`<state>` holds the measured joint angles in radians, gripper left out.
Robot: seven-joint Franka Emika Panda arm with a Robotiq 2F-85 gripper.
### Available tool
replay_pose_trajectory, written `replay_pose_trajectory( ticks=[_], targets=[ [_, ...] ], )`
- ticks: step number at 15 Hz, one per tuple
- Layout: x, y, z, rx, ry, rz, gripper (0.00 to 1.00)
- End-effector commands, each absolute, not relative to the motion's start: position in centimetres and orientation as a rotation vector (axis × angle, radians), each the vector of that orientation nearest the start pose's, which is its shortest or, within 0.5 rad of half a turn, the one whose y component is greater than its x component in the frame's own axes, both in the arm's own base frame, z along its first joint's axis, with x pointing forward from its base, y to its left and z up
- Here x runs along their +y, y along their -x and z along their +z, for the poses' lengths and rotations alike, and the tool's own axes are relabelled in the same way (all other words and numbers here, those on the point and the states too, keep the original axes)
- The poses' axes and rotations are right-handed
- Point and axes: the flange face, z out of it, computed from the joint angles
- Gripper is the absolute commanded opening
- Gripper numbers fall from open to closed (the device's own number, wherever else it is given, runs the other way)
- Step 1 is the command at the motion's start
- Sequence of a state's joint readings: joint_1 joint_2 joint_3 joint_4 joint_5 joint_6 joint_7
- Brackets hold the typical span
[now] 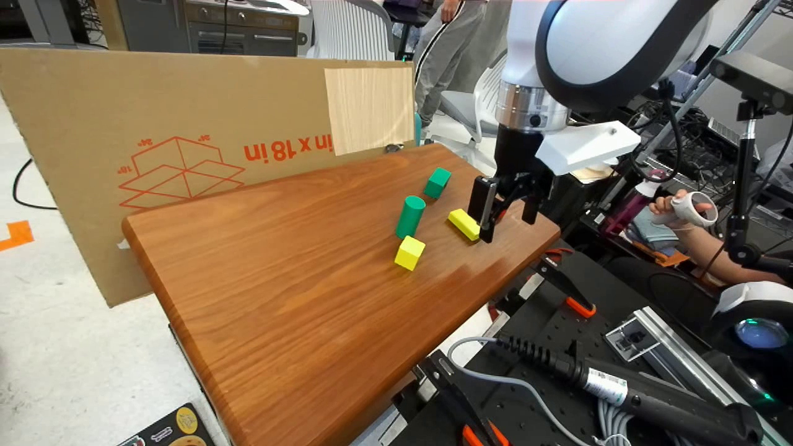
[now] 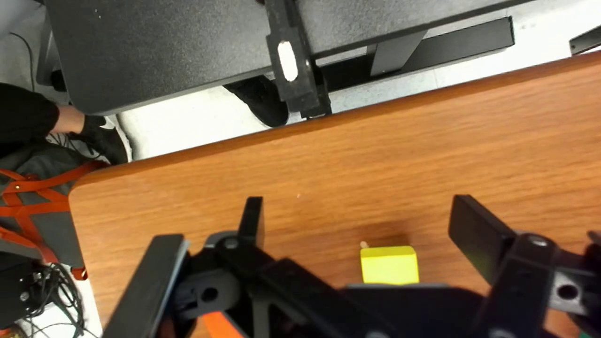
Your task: Place the rectangular yellow block on the rectangular green block
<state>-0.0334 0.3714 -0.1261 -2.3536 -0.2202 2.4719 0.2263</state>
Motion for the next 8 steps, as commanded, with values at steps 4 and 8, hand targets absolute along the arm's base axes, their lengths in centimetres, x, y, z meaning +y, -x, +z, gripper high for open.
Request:
replay_pose_trajectory(
  ticks=[4, 8],
  targets=[
    [-9.2, -50.2, 13.6, 0.276, 3.302, 0.369, 1.0],
    [-9.3, -51.3, 12.6, 0.236, 3.299, 0.373, 1.0]
  ],
)
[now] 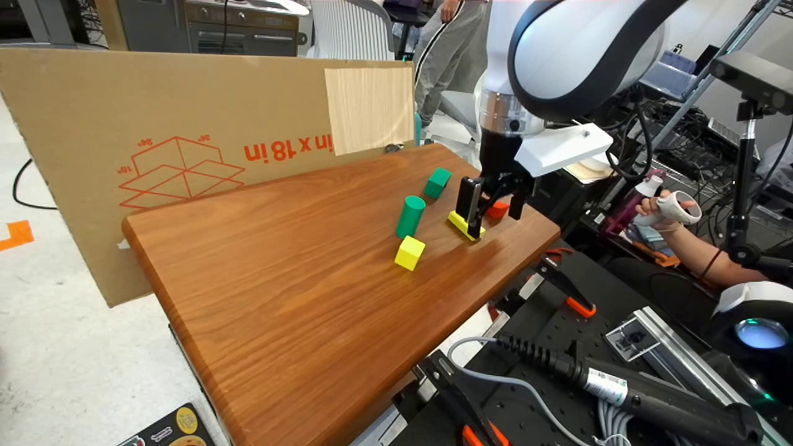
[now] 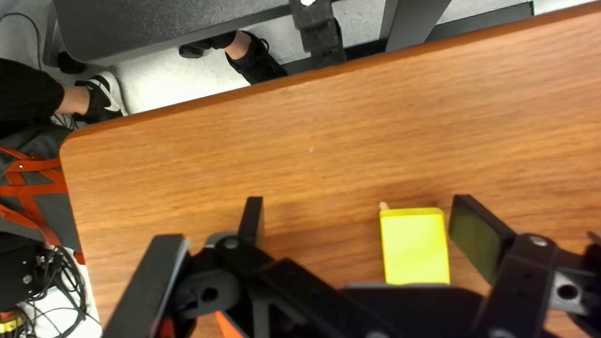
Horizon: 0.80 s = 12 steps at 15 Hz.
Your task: Place the rectangular yellow block on the rectangular green block
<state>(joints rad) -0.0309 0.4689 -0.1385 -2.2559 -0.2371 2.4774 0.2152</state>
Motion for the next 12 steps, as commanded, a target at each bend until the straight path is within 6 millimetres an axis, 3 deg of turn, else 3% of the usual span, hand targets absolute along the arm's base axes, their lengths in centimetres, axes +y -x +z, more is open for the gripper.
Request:
replay_pose_trajectory(
  ticks=[1, 5, 6, 8, 12],
  targets=[
    [-9.2, -51.6, 12.3, 0.221, 3.297, 0.375, 1.0],
    [-8.3, -53.1, 11.8, 0.154, 3.296, 0.359, 1.0],
    [-8.1, -53.4, 11.7, 0.14, 3.292, 0.355, 0.75],
    [-7.7, -53.7, 11.4, 0.113, 3.285, 0.358, 0.66],
    [-7.0, -53.9, 11.1, 0.078, 3.276, 0.362, 0.34]
  ],
)
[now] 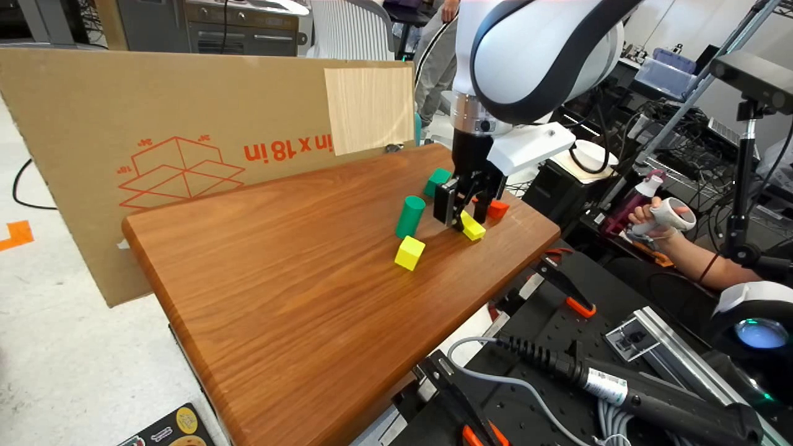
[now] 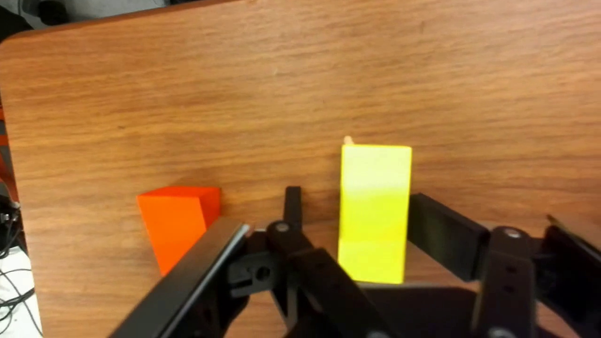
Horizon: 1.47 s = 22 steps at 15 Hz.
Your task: Place the rectangular yellow block on the rectangular green block
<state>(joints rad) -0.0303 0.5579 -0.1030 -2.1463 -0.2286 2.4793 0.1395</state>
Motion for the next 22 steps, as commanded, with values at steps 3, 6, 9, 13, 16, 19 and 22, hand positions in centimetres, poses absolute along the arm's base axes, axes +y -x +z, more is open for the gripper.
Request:
replay_pose_trajectory(
  ticks=[3, 6, 9, 13, 16, 19, 22],
  targets=[
    [-7.4, -53.9, 11.7, 0.082, 3.281, 0.361, 0.14],
    [-8.0, -53.6, 14.3, 0.147, 3.283, 0.312, 0.13],
    [-8.0, -53.1, 17.5, 0.177, 3.282, 0.247, 0.13],
    [-7.8, -53.4, 22.1, 0.267, 3.226, 0.18, 0.13],
    [-6.8, -54.2, 24.0, 0.293, 3.202, 0.162, 0.13],
    [-5.7, -54.9, 24.2, 0.311, 3.17, 0.193, 0.13],
    [-5.2, -55.6, 23.6, 0.335, 3.151, 0.252, 0.13]
  ],
)
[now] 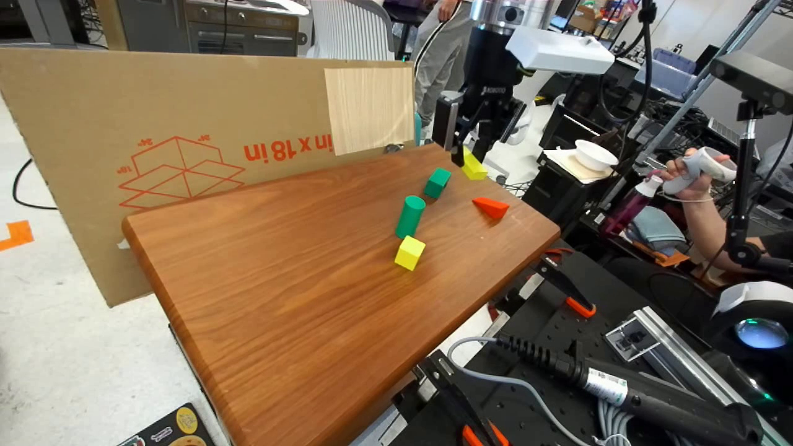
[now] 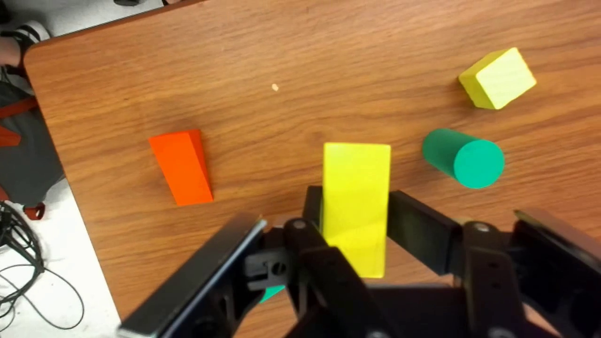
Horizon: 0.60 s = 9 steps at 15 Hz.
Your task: Place the rectangular yellow block on the rectangular green block
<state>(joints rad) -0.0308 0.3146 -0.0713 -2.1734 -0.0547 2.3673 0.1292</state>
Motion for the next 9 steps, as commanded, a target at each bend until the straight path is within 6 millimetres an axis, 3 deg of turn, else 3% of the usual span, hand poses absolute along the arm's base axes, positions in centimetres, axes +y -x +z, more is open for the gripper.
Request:
replay_pose_trajectory(
  ticks=[1, 5, 9],
  targets=[
    [-5.2, -55.8, 23.4, 0.343, 3.143, 0.274, 0.13],
    [-6.0, -56.4, 22.8, 0.397, 3.128, 0.325, 0.13],
    [-7.9, -57.0, 21.1, 0.531, 3.121, 0.344, 0.13]
  ],
)
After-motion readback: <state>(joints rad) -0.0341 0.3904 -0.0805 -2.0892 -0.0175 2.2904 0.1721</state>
